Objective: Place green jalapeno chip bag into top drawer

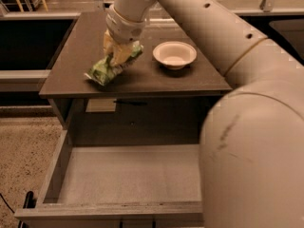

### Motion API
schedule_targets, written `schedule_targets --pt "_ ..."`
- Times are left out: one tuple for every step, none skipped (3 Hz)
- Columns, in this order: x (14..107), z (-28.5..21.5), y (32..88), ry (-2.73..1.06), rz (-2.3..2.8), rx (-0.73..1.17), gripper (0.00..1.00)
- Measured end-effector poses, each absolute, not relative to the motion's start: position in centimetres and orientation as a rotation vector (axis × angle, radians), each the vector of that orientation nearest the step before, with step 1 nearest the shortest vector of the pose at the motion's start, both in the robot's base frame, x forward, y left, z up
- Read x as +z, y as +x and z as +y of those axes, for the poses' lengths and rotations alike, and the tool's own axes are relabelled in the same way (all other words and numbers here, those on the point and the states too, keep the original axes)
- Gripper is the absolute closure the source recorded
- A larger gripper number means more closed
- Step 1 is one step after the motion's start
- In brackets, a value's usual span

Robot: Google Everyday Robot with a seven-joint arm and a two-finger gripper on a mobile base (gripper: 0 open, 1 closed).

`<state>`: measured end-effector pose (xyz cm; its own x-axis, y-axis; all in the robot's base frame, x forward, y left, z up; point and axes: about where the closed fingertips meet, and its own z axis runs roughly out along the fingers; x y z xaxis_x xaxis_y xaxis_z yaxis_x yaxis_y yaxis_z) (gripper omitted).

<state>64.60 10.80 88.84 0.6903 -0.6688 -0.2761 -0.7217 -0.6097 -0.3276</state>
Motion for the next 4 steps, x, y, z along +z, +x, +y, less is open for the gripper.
schedule_targets --pt "88.0 7.3 56.3 -2.597 1.164 0.272 1.00" --pt "85.5 5.6 51.3 -2.606 1.224 0.446 1.00" --pt "84.2 4.8 48.0 -2.593 1.196 0.614 1.00" --pt "82.0 4.1 46.0 -2.554 1.175 0.669 1.00"
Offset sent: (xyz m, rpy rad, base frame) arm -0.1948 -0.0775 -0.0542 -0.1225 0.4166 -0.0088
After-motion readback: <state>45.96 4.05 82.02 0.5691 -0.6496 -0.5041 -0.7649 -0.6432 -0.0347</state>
